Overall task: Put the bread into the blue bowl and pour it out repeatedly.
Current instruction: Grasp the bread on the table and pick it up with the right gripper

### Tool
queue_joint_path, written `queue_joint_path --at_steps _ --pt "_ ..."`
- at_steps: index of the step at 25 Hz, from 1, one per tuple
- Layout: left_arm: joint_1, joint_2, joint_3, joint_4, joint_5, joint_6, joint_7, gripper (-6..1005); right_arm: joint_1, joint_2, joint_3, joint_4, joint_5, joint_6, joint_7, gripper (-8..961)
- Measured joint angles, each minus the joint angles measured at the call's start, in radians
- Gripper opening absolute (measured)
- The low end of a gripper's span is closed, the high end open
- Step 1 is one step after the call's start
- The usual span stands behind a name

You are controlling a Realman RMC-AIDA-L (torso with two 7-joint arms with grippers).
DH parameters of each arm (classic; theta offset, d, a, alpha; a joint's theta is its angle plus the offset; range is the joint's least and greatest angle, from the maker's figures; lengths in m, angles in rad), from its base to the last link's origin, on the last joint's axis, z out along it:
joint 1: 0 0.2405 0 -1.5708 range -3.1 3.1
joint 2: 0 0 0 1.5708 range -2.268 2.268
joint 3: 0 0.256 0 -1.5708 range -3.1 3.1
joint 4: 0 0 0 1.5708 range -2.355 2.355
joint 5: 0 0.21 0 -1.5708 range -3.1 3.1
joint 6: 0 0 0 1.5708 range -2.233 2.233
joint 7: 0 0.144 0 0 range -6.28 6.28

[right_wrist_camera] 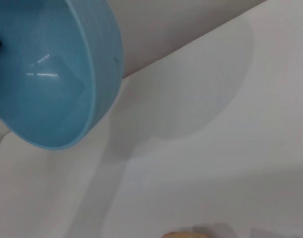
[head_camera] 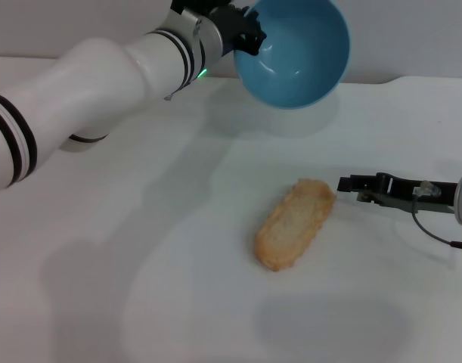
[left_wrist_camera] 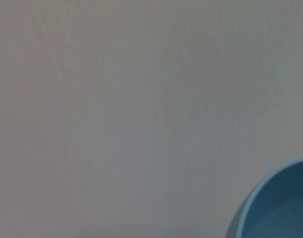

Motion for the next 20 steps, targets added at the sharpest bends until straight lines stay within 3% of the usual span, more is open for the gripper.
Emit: queue_joint_path --at_steps 20 --pt "0.004 -0.004 0.007 -0.003 -0.002 -0.001 -0.003 -1 0.101 0.015 -0.004 0.146 0.003 0.091 -0.043 573"
